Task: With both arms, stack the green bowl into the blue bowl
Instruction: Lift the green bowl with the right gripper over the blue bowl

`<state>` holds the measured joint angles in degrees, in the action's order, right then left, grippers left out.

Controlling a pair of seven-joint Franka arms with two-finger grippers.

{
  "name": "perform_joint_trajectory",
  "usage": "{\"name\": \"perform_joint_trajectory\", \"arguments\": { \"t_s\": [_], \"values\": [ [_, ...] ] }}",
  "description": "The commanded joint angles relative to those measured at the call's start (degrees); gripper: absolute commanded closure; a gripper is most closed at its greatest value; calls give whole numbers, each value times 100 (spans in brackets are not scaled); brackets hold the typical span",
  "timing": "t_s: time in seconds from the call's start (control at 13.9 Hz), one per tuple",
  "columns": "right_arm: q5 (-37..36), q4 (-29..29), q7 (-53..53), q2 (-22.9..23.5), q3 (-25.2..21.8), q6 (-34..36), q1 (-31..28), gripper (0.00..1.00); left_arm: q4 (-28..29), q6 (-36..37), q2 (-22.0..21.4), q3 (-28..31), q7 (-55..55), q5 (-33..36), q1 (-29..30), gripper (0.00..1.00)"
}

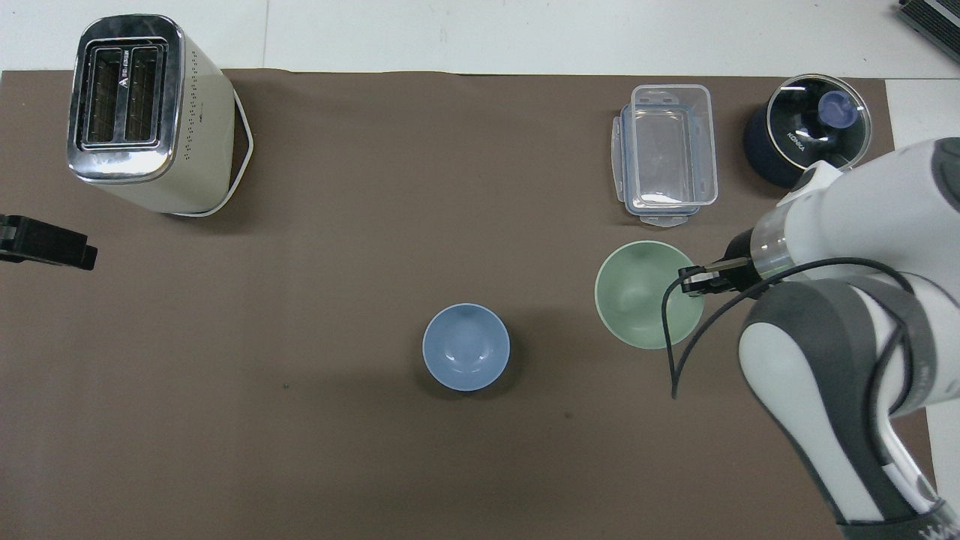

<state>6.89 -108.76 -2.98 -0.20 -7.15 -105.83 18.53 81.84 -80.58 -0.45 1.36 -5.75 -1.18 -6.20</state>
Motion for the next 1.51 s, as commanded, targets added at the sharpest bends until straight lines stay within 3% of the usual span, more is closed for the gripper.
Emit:
{"name": "perform_joint_trajectory", "arguments": {
  "t_s": [0.0, 0.5, 0.65, 1.44],
  "values": [
    [347, -198, -544, 134, 3, -507, 386, 100, 376, -213, -289, -39, -67, 21, 75, 0],
    [646, -409, -1565, 284, 12, -983, 1301, 100, 350, -222, -280, -30, -111, 30, 102, 0],
    [647, -567, -1792, 406, 12, -1455, 1573, 100, 350, -230, -271, -21, -111, 30, 102, 0],
    [647, -848, -2022, 732, 12, -2116, 2128, 100, 350, -222, -280, -21, -67, 30, 110, 0]
  ]
}}
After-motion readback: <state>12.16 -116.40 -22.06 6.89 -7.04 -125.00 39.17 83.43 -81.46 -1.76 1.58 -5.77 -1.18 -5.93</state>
